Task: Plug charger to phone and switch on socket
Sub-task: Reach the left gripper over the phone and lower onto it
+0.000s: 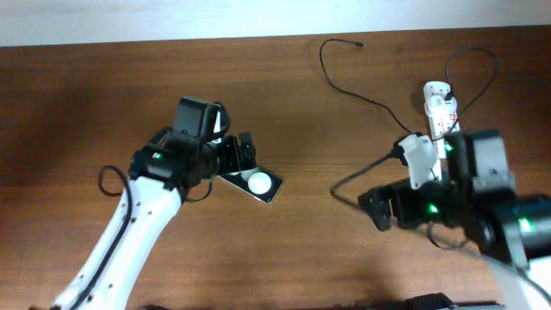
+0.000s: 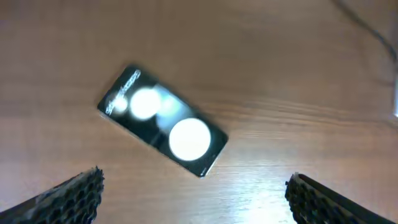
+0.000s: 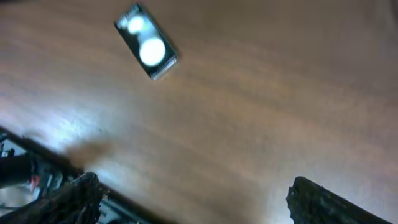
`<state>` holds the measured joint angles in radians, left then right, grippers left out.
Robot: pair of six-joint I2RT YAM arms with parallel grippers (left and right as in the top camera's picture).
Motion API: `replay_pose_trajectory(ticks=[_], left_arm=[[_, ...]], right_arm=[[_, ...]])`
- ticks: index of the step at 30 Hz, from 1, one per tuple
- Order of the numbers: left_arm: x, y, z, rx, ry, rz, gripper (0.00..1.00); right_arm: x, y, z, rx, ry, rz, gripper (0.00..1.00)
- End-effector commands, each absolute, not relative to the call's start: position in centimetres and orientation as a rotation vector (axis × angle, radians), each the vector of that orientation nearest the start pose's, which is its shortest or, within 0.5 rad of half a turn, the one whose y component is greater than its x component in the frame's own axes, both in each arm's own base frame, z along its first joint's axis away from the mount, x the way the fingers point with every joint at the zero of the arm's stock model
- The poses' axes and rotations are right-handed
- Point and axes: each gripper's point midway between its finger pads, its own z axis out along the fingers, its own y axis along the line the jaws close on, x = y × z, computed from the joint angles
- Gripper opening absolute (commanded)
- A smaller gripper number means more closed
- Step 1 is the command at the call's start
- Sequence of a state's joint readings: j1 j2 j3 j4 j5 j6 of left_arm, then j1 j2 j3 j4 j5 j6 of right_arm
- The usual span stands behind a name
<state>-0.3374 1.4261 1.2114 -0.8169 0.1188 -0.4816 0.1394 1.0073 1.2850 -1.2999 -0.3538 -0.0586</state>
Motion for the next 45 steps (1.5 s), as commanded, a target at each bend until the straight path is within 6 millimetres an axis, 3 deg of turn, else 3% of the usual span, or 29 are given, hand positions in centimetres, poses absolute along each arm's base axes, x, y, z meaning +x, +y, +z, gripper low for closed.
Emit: replay_pose_trajectory(ticks=[1,4,12,15,16,21,27,30,34,38,45], left_arm=[[33.7,-14.1,13.4,-0.359,2.754,-0.377,0.99],[33.5,-15.0,10.5,-0.375,2.833,-0.327,0.99],[32.0,-13.7,7.7,-0.925,2.844,-0.226,0.99],[32.5,-16.0,5.8,-0.922,2.849,-0.242,0.99],[32.5,-16.4,5.3,-0.994,2.834,-0.244,0.99],[33.4,-17.1,3.0,-1.151,2.794,-0.257,0.99],[33.4,-18.3,1.0,-1.205,2.838,-0.302,0.99],[34.2,-18.8,1.1,-1.210,2.842,-0.308,0.99],[34.7,-19.2,0.5,-1.195,2.943,-0.191,0.99],[33.4,-18.5,-0.9,-1.231,3.000,-0.079,0.99],[34.0,-16.4,-1.0,-1.101,2.964,0.067,0.80]], right_arm=[[19.1,8.3,27.0,-0.416,2.369,0.419,0.99],[17.9,7.8,24.7,-0.397,2.326,0.394,0.99],[18.0,7.8,24.6,-0.396,2.330,0.394,0.99],[18.0,7.8,24.6,-0.396,2.330,0.394,0.99],[18.0,7.8,24.6,-0.396,2.330,0.394,0.98],[18.0,7.8,24.6,-0.396,2.330,0.394,0.99],[18.0,7.8,24.6,-0.396,2.330,0.394,0.99],[18.0,7.8,24.6,-0.396,2.330,0.394,0.99],[18.0,7.8,24.6,-0.396,2.330,0.394,0.99],[18.0,7.8,24.6,-0.396,2.330,0.394,0.99],[18.0,7.8,24.6,-0.396,2.330,0.394,0.99]])
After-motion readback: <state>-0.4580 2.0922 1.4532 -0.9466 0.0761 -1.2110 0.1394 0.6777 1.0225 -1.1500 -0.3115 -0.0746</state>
